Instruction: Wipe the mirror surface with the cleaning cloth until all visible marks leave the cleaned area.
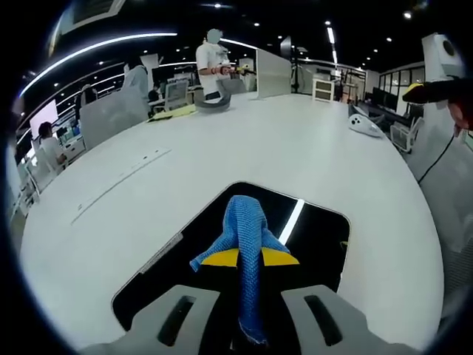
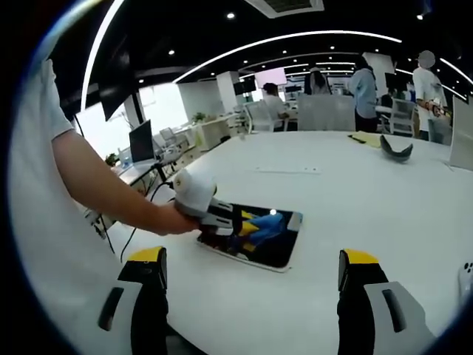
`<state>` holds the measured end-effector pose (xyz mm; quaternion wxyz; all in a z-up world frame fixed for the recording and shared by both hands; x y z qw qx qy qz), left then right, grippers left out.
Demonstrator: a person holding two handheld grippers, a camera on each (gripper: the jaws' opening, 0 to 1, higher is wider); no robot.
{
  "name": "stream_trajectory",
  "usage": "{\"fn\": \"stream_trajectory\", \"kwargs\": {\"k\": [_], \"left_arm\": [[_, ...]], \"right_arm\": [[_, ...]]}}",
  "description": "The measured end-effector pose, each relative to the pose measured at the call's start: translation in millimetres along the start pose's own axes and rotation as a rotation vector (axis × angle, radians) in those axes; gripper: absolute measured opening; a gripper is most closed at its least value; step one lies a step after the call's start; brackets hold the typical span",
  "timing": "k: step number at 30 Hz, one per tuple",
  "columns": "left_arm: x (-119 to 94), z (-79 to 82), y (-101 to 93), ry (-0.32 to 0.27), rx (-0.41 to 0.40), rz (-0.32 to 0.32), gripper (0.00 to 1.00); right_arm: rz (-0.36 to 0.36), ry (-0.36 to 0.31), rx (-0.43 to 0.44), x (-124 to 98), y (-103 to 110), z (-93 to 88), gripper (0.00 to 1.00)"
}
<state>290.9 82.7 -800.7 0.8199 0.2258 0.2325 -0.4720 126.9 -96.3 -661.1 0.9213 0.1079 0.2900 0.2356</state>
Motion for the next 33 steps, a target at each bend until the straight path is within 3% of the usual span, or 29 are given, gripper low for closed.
{"fn": "stream_trajectory", "kwargs": {"k": [33], "left_arm": [[-27,-20.3,5.1,0.019,-0.005,0.036,0.06]], "right_arm": [[0.004,-0.01,-0.015,-7,9,-3.1,0.96]]}}
Point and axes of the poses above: the point that each gripper's makers call its tool centre point, and the gripper's own axes: x roughly forward along the fingers, y roughly to its left, z roughly out of its top, the point moved 7 cm from there along -x, roughly backward along the fingers, and after that the axes turned 10 degrees about x, right-handed, at the moved point
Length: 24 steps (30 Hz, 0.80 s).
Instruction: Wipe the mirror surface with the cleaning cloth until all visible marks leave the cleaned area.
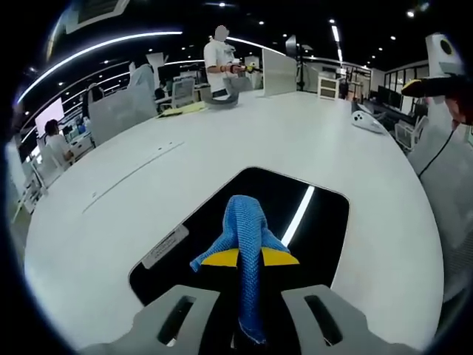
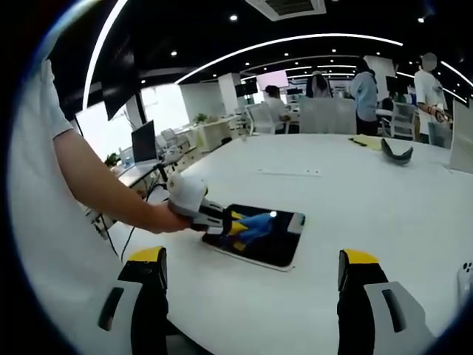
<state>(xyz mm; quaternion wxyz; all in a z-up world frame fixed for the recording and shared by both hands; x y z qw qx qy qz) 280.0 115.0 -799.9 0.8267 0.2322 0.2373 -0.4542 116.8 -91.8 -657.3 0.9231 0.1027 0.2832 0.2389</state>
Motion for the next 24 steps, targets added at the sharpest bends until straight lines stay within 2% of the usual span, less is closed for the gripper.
{"fn": "stream_trajectory", "kwargs": {"k": [14,17,24], "left_arm": [[-9,-6.4,2.6,0.009,0.0,0.007,0.06],[-11,-8.5,3.5,0.012,0.0,0.01,0.06],[-22,-17.0,7.3,0.024,-0.009,0.021,0.06]], "right_arm": [[0.006,-0.003,-0.015,0,2,5.1,0.96],[0.018,-0.008,-0.033,0,3,5.7,0.92],[0.026,-0.005,-0.033,1,5,5.8,0.94]]}}
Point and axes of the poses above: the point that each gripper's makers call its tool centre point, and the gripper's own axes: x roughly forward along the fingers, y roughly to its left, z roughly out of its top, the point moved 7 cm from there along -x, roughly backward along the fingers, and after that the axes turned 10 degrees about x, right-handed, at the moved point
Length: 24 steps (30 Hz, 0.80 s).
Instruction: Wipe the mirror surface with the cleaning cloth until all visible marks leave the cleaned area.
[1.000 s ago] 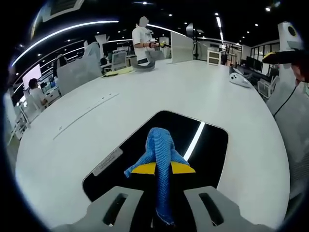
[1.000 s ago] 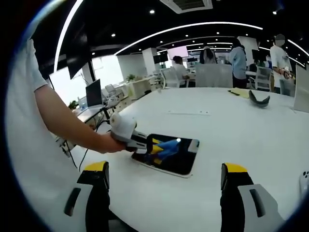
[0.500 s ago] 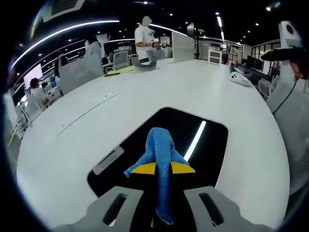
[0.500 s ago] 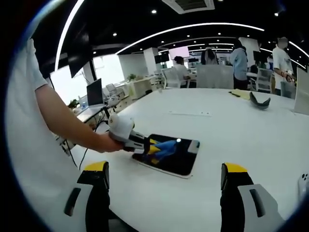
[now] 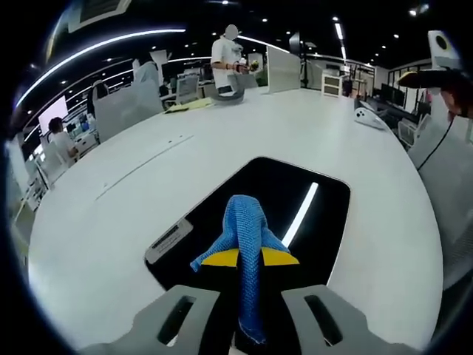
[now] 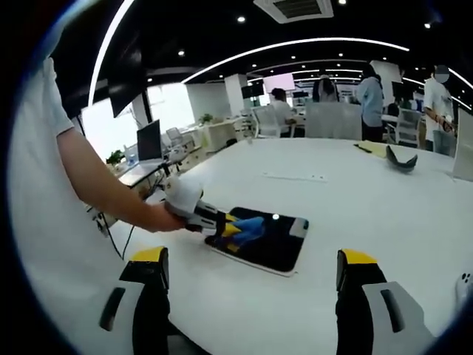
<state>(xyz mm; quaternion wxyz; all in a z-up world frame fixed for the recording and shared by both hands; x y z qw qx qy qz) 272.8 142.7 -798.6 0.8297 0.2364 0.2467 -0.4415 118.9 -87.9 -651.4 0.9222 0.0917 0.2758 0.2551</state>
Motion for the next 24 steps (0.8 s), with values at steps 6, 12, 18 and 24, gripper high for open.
{"fn": "stream_trajectory", "kwargs": {"k": [6,12,18,24], "left_arm": [[-7,-5.3,1.7,0.011,-0.007,0.014,0.06],[-13,-10.5,3.0,0.022,-0.012,0.026,0.06],[-18,-13.8,4.3,0.026,-0.021,0.03,0.06],[-23,-17.3,5.4,0.03,-0.023,0.035,0.06]], "right_arm": [[0.013,-0.001,0.001,2,2,-0.7,0.95],[0.019,-0.005,0.005,2,4,-1.6,0.95],[0.02,-0.015,0.007,2,3,-0.8,0.95],[0.016,-0.027,0.008,2,1,-0.4,0.95]]}}
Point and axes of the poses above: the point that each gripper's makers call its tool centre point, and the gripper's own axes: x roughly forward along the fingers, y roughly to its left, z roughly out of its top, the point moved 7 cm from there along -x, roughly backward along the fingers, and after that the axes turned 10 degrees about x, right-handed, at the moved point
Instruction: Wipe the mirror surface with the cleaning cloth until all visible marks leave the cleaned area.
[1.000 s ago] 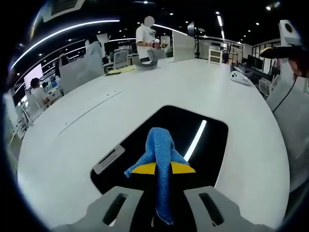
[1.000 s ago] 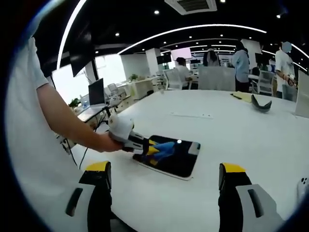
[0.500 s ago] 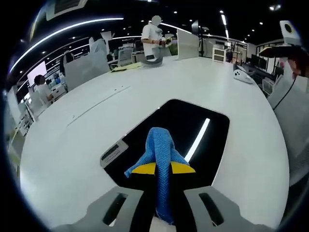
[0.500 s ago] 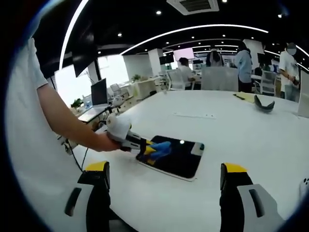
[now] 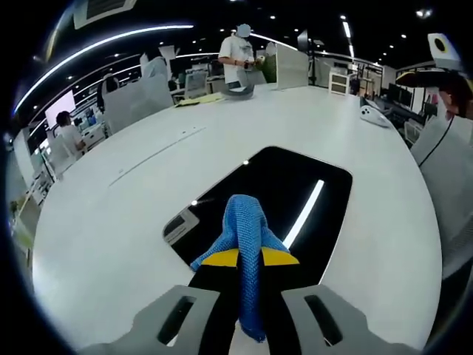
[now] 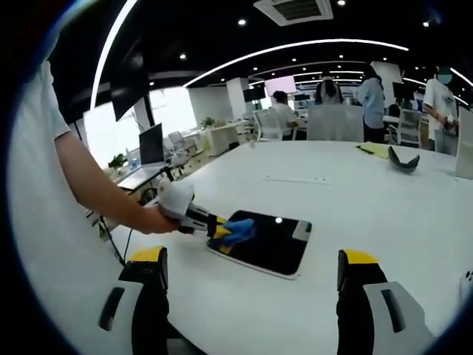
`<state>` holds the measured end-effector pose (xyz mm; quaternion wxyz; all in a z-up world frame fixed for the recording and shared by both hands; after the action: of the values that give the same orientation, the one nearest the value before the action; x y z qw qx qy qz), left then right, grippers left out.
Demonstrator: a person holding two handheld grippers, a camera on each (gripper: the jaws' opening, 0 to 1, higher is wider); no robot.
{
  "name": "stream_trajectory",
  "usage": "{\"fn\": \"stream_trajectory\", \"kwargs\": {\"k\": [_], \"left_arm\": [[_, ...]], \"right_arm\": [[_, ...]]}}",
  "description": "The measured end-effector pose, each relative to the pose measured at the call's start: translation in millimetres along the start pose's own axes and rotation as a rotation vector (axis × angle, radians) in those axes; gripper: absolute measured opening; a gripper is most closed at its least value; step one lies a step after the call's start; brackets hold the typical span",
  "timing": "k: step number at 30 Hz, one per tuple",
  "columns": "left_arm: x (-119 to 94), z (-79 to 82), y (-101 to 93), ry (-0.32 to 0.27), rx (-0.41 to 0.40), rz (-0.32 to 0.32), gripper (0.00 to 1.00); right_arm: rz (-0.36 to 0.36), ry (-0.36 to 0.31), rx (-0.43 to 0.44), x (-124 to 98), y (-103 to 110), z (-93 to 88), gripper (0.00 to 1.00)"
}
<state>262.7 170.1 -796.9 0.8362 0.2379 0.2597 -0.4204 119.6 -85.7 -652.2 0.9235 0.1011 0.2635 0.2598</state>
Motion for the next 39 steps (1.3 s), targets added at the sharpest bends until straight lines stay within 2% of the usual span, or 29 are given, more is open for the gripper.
{"fn": "stream_trajectory", "kwargs": {"k": [7,17,21,29,39], "left_arm": [[-4,-3.2,1.5,0.011,0.01,0.013,0.06],[-10,-9.7,4.2,0.024,-0.016,0.031,0.06],[-11,-9.2,2.0,0.035,0.01,0.048,0.06],[-13,-12.1,2.4,0.024,-0.029,0.077,0.06],[-15,-12.1,0.9,0.037,-0.075,0.109,0.06]], "right_arm": [[-0.003,-0.009,0.004,-1,0,-0.2,0.95],[-0.005,-0.016,0.011,-2,-1,-2.1,0.95],[-0.002,-0.008,0.008,-4,1,-5.5,0.95],[-0.002,0.002,0.012,-12,-2,-7.9,0.95],[0.037,0.036,0.007,-19,-1,-19.8,0.95]]}}
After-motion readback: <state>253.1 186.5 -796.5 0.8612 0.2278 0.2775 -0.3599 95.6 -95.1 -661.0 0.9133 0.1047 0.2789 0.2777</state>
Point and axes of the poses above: the point that each gripper's makers call its tool centre point, and the gripper's own axes: x roughly forward along the fingers, y roughly to its left, z roughly out of its top, the point moved 7 cm from there along -x, roughly backward along the fingers, and after that the axes turned 10 degrees about x, right-handed, at the moved point
